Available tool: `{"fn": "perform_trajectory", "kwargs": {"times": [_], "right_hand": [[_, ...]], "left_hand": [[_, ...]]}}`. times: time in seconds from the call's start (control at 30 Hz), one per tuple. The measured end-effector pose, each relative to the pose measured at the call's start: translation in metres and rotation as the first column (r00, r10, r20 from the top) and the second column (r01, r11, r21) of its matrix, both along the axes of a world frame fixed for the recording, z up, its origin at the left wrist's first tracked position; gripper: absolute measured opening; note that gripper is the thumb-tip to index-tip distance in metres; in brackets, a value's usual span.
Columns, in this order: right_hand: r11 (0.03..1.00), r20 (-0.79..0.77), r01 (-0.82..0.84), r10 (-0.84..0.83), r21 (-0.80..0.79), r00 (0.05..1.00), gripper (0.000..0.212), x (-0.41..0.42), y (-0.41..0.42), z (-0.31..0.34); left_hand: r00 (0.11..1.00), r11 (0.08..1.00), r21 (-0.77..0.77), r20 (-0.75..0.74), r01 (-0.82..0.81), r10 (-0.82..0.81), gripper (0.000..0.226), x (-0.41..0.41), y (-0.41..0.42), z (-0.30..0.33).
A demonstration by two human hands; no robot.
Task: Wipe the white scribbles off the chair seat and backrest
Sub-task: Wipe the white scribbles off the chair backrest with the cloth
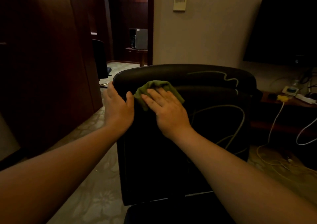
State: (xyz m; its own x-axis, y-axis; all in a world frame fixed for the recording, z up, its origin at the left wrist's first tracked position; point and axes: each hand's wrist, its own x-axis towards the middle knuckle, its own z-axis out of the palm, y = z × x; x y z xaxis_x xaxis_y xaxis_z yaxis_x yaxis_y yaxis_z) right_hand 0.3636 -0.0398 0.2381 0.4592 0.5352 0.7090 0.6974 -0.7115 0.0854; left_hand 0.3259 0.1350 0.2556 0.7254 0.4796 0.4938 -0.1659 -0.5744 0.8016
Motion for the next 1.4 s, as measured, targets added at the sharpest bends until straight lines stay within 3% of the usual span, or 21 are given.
{"fn": "perform_trajectory", "kwargs": {"times": [0.17, 0.23, 0.3, 0.4, 0.53, 0.6, 0.67, 0.77, 0.93, 1.07, 1.1, 1.17, 1.27, 1.4], "right_hand": [[0.964, -0.080, 0.250, -0.244, 0.084, 0.966, 0.053, 0.031, -0.085, 0.014], [0.908, -0.131, 0.376, -0.356, 0.188, 0.925, 0.054, 0.035, -0.121, 0.014], [0.845, -0.206, 0.463, -0.419, 0.267, 0.884, 0.052, 0.034, -0.135, 0.012], [0.826, -0.251, 0.452, -0.384, 0.336, 0.888, 0.058, 0.031, -0.118, 0.013], [0.955, -0.155, 0.221, -0.192, 0.196, 0.969, 0.062, 0.028, -0.072, 0.022], [0.990, -0.116, 0.098, -0.086, 0.100, 0.989, 0.058, 0.030, -0.057, 0.027], [0.994, -0.098, 0.085, -0.079, 0.061, 0.992, 0.057, 0.040, -0.060, 0.033], [0.963, -0.132, 0.230, -0.212, 0.141, 0.968, 0.059, 0.061, -0.095, 0.039], [0.784, -0.238, 0.508, -0.449, 0.358, 0.861, 0.062, 0.076, -0.178, 0.032], [0.683, -0.314, 0.571, -0.477, 0.455, 0.821, 0.064, 0.076, -0.179, 0.027], [0.687, -0.308, 0.550, -0.455, 0.476, 0.835, 0.065, 0.075, -0.168, 0.027], [0.798, -0.204, 0.400, -0.344, 0.450, 0.917, 0.063, 0.066, -0.142, 0.023], [0.951, -0.083, 0.158, -0.141, 0.265, 0.987, 0.051, 0.053, -0.121, 0.005], [0.947, -0.121, 0.200, -0.174, 0.249, 0.977, 0.054, 0.059, -0.148, 0.008]], "left_hand": [[0.999, 0.998, 0.053, -0.037, -0.024, 0.026, 0.071, 0.000, -0.005, 0.005], [0.994, 0.971, 0.212, -0.015, -0.106, 0.111, 0.072, -0.003, -0.011, 0.011], [0.993, 0.888, 0.444, 0.055, -0.118, 0.104, 0.070, -0.002, -0.017, 0.019], [1.000, 0.733, 0.680, 0.003, -0.001, -0.001, 0.062, 0.013, -0.035, 0.036], [0.996, 0.577, 0.812, -0.084, 0.090, -0.038, 0.064, 0.038, -0.068, 0.056], [0.995, 0.547, 0.831, -0.097, 0.102, -0.038, 0.066, 0.049, -0.077, 0.058], [0.995, 0.551, 0.829, -0.089, 0.097, -0.042, 0.068, 0.058, -0.077, 0.054], [0.998, 0.525, 0.849, -0.032, 0.057, -0.056, 0.068, 0.060, -0.070, 0.048], [0.998, 0.541, 0.841, 0.018, 0.015, -0.056, 0.064, 0.059, -0.077, 0.049], [0.999, 0.575, 0.817, -0.020, 0.038, -0.037, 0.064, 0.068, -0.096, 0.054], [0.999, 0.586, 0.809, -0.037, 0.050, -0.034, 0.066, 0.069, -0.099, 0.054], [0.999, 0.585, 0.810, -0.044, 0.047, -0.020, 0.067, 0.072, -0.101, 0.050], [1.000, 0.529, 0.848, 0.016, -0.028, 0.027, 0.070, 0.074, -0.099, 0.043], [0.998, 0.490, 0.869, 0.035, -0.060, 0.059, 0.079, 0.074, -0.098, 0.041]]}}
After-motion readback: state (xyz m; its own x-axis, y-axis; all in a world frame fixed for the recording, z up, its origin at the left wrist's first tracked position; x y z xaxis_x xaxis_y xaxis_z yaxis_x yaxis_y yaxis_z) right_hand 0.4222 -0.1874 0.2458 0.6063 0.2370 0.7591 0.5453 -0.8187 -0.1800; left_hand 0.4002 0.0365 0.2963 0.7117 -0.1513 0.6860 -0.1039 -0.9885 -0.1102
